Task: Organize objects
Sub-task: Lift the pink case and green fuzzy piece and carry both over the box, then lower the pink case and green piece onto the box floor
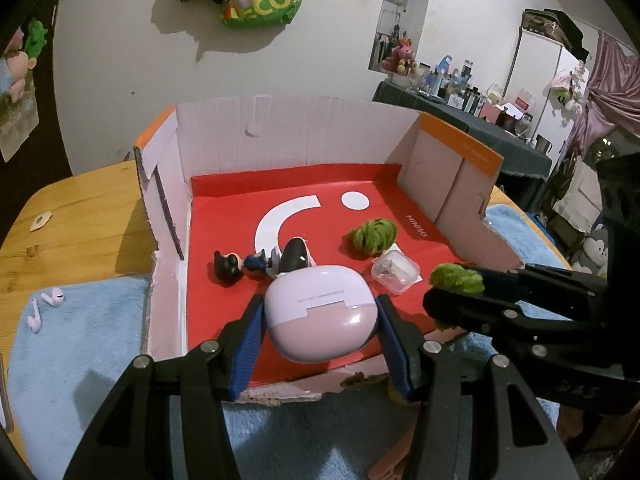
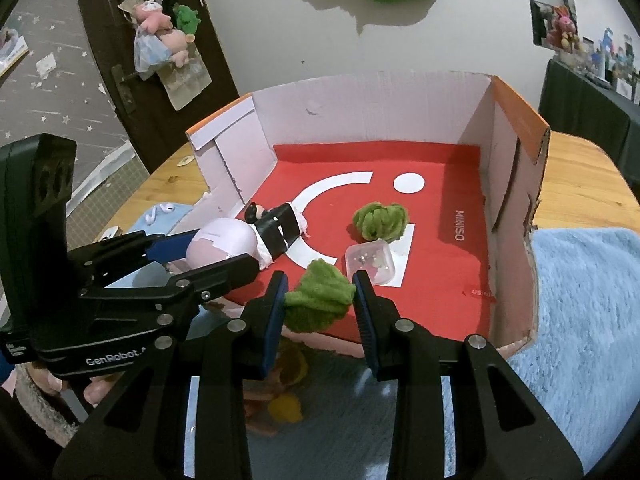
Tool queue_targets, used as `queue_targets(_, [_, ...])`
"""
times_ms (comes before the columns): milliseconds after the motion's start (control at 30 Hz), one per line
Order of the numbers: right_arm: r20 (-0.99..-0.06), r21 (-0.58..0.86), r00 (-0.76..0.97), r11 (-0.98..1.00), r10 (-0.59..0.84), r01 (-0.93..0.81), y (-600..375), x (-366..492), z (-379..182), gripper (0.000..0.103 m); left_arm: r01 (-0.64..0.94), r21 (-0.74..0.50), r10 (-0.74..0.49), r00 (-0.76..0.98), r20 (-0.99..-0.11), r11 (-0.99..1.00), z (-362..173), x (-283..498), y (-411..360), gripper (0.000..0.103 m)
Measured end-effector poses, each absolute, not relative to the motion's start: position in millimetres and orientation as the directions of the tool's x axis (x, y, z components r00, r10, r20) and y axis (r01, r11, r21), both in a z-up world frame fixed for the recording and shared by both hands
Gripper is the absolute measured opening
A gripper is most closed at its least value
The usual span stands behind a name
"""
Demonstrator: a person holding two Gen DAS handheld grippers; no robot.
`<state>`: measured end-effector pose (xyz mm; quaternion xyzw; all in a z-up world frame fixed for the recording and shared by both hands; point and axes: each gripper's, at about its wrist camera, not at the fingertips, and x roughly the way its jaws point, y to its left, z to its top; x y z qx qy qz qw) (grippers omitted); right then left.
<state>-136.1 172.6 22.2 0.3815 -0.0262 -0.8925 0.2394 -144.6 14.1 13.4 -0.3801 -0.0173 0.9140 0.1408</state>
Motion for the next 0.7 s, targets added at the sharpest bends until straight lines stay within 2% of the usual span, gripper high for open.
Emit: queue_targets(700, [-0.683,0.225,-0.574,-0.878,-0.452,0.423,161.0,-155.2,24.7,0.032,-0.245,-0.129,0.260,-0.634,-0.729,-0.961,5.2,-162.9,11.9,0.056])
